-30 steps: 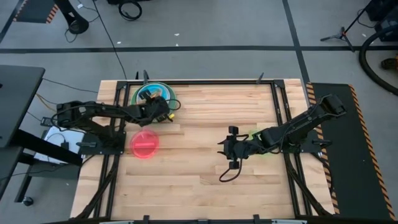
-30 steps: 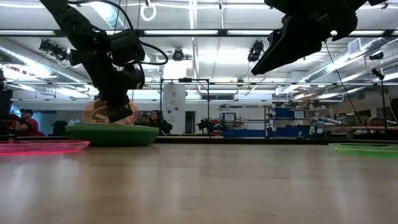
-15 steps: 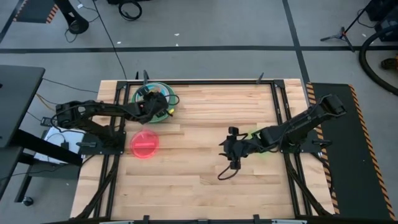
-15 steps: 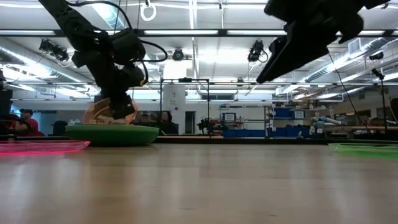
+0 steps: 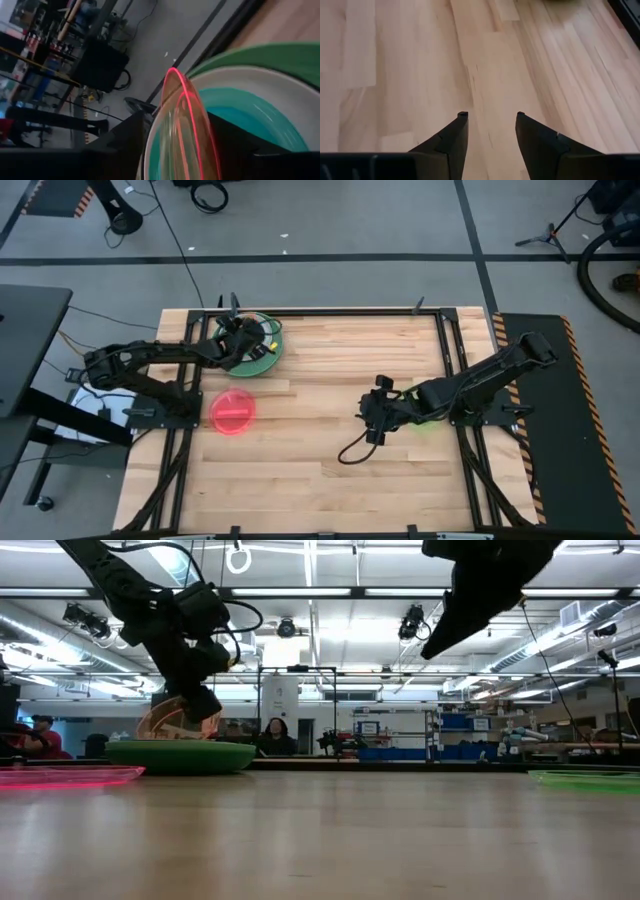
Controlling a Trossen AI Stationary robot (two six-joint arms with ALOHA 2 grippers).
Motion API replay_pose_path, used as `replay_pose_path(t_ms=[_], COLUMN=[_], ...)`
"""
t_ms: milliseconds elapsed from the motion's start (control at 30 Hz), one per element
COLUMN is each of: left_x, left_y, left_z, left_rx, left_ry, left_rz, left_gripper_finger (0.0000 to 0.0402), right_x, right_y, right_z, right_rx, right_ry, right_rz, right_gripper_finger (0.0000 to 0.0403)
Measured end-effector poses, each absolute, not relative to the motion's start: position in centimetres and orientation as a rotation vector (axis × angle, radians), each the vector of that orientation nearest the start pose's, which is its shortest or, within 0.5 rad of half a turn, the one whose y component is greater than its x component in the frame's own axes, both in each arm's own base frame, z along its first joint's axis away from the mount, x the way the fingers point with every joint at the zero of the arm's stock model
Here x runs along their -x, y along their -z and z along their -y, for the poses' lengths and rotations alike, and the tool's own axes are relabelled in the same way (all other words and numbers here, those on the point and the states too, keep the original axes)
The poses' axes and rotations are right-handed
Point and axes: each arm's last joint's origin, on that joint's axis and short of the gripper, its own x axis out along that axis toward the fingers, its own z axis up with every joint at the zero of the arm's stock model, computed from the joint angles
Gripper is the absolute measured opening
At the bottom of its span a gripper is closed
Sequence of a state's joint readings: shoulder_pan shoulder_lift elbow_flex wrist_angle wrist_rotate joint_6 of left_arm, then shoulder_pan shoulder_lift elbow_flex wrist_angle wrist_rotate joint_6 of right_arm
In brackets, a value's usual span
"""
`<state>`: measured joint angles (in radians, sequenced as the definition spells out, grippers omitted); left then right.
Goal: Stack plastic plates
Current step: Stack the orange plate on top of the blue plate, then stack the light green plate on top of the orange plate
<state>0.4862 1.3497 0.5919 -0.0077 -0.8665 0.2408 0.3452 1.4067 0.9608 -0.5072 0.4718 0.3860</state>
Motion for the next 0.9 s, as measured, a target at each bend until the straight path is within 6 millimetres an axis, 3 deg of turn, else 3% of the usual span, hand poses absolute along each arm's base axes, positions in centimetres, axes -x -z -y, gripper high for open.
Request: replay_pose_path(t_ms=[133,333,633,767,900], left_x=[-20.2,-20.0,-18.5,-19.5,-20.8], left_y=[-18.2,-18.8,-18.5,-19.4,-21.4], left_z=[-13.5,-13.8,-15.4,-13.7,-9.8], left_rx=[-0.278,-0.027,0.053,0.095,0.149], left_ry=[-1.168,-1.048,-1.123,-0.997,-0.775], left_rz=[-0.903,-0.740,-0.772,-0.690,-0.544], left_gripper_finger=[0.0218,0.0232,0.0233,0.0233,0.0233], right_x=[-26.5,-26.5,-26.2,-25.7,-24.5], right_y=[-24.1,-24.1,-24.1,-23.8,-22.9], right_z=[-8.2,-8.2,-9.4,-9.9,-10.2], right_rx=[-0.035,-0.067,-0.171,-0.253,-0.389], right_ry=[0.283,0.294,0.264,0.291,0.386], right_rz=[-0.855,-0.852,-0.855,-0.889,-1.004], right_gripper_finger=[0.0171,0.0171,0.0171,0.0171,0.0167])
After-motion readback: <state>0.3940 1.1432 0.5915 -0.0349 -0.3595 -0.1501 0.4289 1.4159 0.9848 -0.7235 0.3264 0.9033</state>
